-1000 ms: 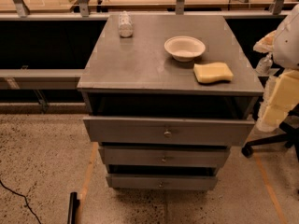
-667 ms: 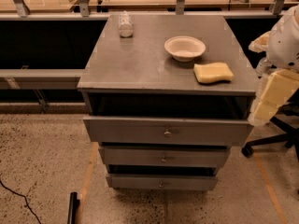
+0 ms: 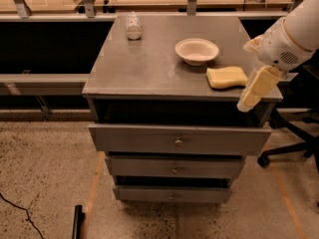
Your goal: Move paper bowl near blue plastic bottle
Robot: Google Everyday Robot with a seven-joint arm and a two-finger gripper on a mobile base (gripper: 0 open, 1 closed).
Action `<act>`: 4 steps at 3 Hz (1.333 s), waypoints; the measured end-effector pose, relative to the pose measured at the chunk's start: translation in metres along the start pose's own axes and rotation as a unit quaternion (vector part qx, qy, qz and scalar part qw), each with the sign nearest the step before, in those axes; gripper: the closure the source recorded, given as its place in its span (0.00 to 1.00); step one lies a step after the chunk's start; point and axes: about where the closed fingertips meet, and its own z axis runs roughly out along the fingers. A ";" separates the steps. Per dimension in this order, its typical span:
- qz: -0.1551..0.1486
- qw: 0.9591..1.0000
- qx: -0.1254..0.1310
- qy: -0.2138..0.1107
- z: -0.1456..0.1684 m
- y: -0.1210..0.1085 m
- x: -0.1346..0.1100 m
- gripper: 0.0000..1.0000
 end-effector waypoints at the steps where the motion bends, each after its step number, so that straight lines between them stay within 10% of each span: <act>1: 0.000 1.000 0.000 0.000 0.000 0.000 0.000 0.00; 4: 0.051 0.991 0.010 -0.120 0.043 -0.077 -0.037 0.00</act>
Offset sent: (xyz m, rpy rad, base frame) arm 0.0431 0.0173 0.0054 0.1747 -0.0450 0.0175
